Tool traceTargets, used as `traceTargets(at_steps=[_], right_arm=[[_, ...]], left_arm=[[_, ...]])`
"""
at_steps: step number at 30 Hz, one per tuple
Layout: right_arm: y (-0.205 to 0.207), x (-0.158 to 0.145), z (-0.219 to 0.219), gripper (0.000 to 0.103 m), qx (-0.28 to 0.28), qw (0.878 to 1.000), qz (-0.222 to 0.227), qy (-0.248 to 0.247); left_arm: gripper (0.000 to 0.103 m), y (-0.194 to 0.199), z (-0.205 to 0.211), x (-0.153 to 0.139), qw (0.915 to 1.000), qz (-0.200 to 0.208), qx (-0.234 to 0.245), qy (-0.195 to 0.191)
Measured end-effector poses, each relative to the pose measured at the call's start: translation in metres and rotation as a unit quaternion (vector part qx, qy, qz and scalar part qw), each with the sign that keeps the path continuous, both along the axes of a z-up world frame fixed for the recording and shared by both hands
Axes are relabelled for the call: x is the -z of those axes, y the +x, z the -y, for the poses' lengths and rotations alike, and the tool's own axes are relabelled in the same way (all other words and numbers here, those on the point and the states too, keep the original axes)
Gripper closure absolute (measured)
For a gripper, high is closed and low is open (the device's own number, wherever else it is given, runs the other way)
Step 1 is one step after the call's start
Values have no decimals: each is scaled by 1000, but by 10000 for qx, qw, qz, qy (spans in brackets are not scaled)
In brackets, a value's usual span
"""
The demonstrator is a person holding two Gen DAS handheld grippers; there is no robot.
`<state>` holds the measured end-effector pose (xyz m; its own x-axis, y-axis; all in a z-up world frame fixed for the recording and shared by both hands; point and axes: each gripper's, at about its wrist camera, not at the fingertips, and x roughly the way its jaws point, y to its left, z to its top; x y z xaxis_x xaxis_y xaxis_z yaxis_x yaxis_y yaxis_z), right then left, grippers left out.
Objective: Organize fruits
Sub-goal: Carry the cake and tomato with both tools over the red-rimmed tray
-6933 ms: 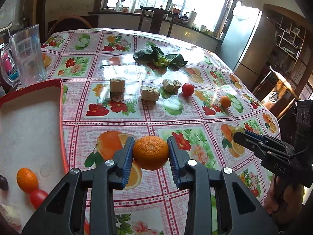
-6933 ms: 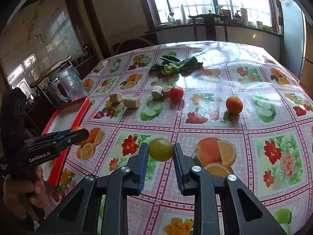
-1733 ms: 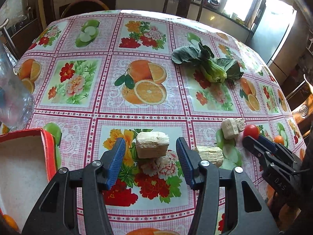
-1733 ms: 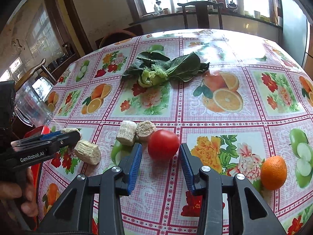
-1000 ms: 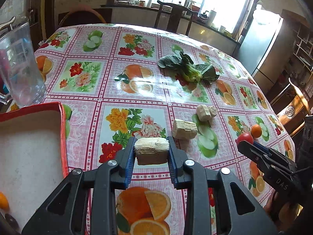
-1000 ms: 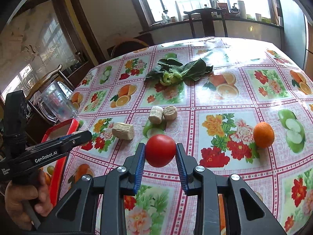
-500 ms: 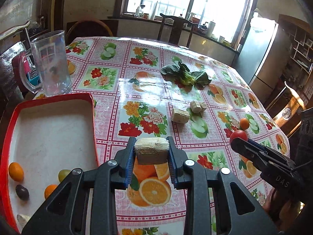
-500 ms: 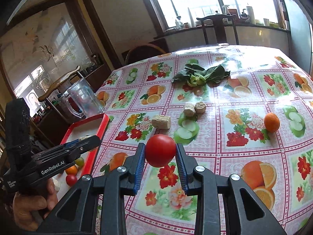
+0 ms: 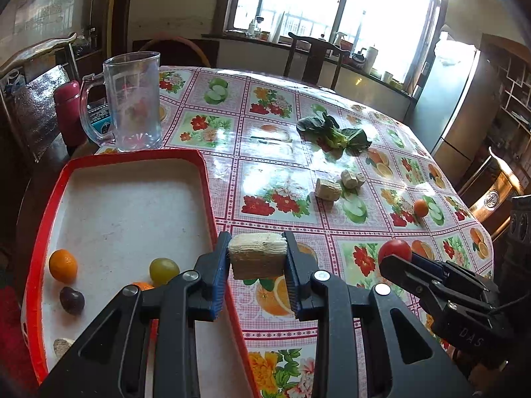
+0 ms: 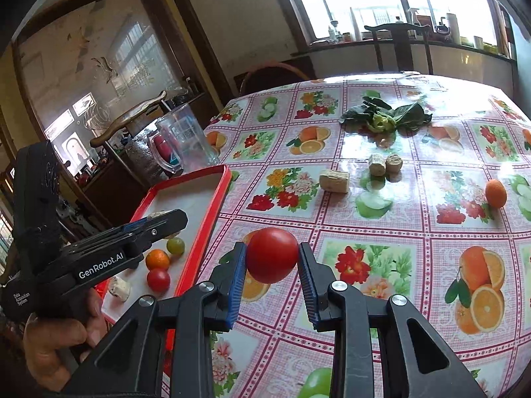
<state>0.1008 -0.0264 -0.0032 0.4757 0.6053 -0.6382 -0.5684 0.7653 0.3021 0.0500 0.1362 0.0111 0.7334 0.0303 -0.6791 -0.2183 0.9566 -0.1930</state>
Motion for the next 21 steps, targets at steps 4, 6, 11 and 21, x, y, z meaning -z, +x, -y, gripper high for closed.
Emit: traceTargets(at_steps=[4,6,11,21], right_arm=[[-8,0,-12,71,-135,9999,25,-36],[-13,0,-19,71,-195,9998,39,-64],[-20,2,-34,71,-334,9994,8,-96],[-31,7,-64,71,-605,9979,-27,-219]], left_arm=[[75,-8,-7,0,10000,23,-72,-12],[75,-13,-10,0,9999,36,-116,-8],[75,-24,-22,2,9997,62,-232,-13],[75,-41,-56,8,9985,67,-538,-121]])
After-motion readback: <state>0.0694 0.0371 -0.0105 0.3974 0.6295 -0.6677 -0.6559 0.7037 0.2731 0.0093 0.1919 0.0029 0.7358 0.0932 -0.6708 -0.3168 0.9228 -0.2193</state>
